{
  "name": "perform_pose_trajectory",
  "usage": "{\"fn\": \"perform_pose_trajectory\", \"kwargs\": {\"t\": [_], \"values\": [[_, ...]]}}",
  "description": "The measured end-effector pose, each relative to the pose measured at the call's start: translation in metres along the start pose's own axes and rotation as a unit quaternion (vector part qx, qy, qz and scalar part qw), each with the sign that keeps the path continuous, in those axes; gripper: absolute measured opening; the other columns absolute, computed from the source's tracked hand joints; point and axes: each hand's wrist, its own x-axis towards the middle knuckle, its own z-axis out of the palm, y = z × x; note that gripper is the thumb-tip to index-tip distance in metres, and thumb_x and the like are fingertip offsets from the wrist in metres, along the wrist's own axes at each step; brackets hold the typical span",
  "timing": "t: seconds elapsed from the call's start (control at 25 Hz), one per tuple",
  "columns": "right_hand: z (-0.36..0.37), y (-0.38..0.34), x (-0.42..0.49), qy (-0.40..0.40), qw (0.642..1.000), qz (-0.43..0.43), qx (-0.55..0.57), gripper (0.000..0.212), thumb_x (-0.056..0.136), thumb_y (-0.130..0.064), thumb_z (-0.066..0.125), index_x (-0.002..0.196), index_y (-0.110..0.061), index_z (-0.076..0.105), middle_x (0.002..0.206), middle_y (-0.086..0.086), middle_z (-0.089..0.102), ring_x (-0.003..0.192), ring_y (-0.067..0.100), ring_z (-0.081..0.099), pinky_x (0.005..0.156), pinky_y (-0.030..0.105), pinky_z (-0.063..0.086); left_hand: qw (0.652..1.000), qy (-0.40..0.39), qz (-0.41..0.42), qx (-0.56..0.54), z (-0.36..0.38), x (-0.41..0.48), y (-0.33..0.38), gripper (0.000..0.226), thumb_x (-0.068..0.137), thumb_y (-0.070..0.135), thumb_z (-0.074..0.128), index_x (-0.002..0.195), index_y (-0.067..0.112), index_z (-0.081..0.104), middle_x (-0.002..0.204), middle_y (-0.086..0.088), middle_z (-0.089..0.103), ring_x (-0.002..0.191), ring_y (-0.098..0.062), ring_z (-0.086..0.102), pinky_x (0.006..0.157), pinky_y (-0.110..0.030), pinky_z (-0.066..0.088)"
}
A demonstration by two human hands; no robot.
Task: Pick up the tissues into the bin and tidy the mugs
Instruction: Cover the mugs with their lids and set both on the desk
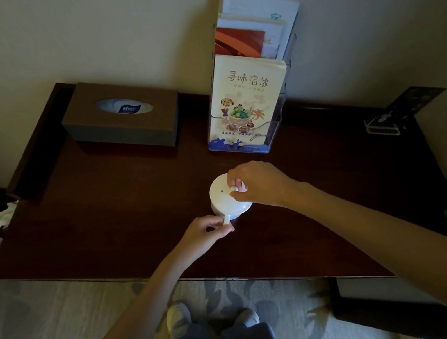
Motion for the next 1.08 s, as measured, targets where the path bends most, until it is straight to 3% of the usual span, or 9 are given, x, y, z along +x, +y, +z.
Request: {"fn": "perform_pose_trajectory", "kwargs": {"t": [0.2,0.32,0.48,0.6,0.72,0.8,0.96,1.08], "values": [[0.000,0.000,-0.003,0.015,1.000,0.015,-0.014,0.023,0.087,-0.032,0.058,0.106,-0.019,0.060,0.105,0.000,0.067,0.096,0.019,0.059,0.073,0.030,0.042,1.000,-0.016,-0.005,0.021,0.000,0.003,-0.001,0.016,0.089,0.020,0.054,0.082,0.016,0.068,0.087,0.001,0.063,0.088,-0.009,0.056,0.081,-0.022,0.039],[0.000,0.003,-0.012,0.036,0.998,0.042,-0.023,0.026,0.089,-0.036,0.055,0.107,-0.019,0.058,0.105,0.001,0.065,0.096,0.020,0.059,0.074,0.032,0.044,0.998,-0.029,0.006,0.049,-0.006,0.012,0.004,0.017,0.091,0.022,0.051,0.083,0.020,0.066,0.088,0.007,0.064,0.090,-0.007,0.057,0.079,-0.020,0.040],[-0.004,0.017,-0.043,0.097,0.988,0.120,0.006,0.027,0.091,-0.037,0.050,0.113,-0.022,0.054,0.101,-0.001,0.063,0.084,0.013,0.058,0.073,0.030,0.048,0.985,-0.069,0.022,0.154,-0.019,0.030,0.014,0.013,0.084,0.034,0.060,0.086,0.023,0.067,0.091,0.006,0.063,0.088,-0.012,0.060,0.075,-0.024,0.042],[-0.004,0.030,-0.086,0.158,0.969,0.185,0.033,0.024,0.093,-0.034,0.048,0.113,-0.022,0.055,0.096,-0.005,0.061,0.080,0.008,0.057,0.070,0.025,0.048,0.979,-0.028,-0.014,0.200,-0.044,0.038,0.036,0.020,0.078,0.048,0.061,0.079,0.028,0.063,0.085,0.005,0.066,0.081,-0.013,0.063,0.069,-0.029,0.049],[0.001,0.035,-0.144,0.215,0.951,0.222,0.035,0.024,0.094,-0.032,0.047,0.113,-0.021,0.056,0.095,-0.006,0.061,0.078,0.006,0.057,0.067,0.024,0.047,0.964,0.045,0.099,0.244,-0.039,0.038,0.080,0.020,0.080,0.048,0.052,0.075,0.031,0.060,0.078,0.005,0.065,0.078,-0.014,0.061,0.066,-0.030,0.046],[0.005,0.034,-0.185,0.231,0.940,0.249,0.024,0.025,0.095,-0.031,0.046,0.114,-0.019,0.056,0.097,-0.004,0.061,0.080,0.009,0.058,0.069,0.028,0.051,0.959,0.041,0.175,0.220,-0.005,0.027,0.112,0.022,0.077,0.051,0.048,0.077,0.033,0.060,0.076,0.003,0.065,0.075,-0.012,0.060,0.066,-0.030,0.044],[0.021,0.033,-0.287,0.273,0.902,0.335,0.013,0.025,0.094,-0.031,0.047,0.113,-0.020,0.057,0.097,-0.002,0.063,0.077,0.007,0.054,0.065,0.025,0.048,0.906,-0.046,0.324,0.267,0.107,-0.010,0.153,0.015,0.083,0.043,0.050,0.081,0.030,0.058,0.072,0.010,0.062,0.067,-0.004,0.057,0.059,-0.026,0.045],[0.050,0.024,-0.388,0.327,0.846,0.420,0.020,0.020,0.091,-0.030,0.052,0.104,-0.019,0.062,0.092,0.000,0.065,0.080,0.015,0.059,0.063,0.025,0.043,0.851,-0.117,0.399,0.321,0.209,-0.045,0.159,0.011,0.087,0.034,0.052,0.081,0.026,0.058,0.074,0.010,0.058,0.070,-0.008,0.056,0.060,-0.029,0.047]]}}
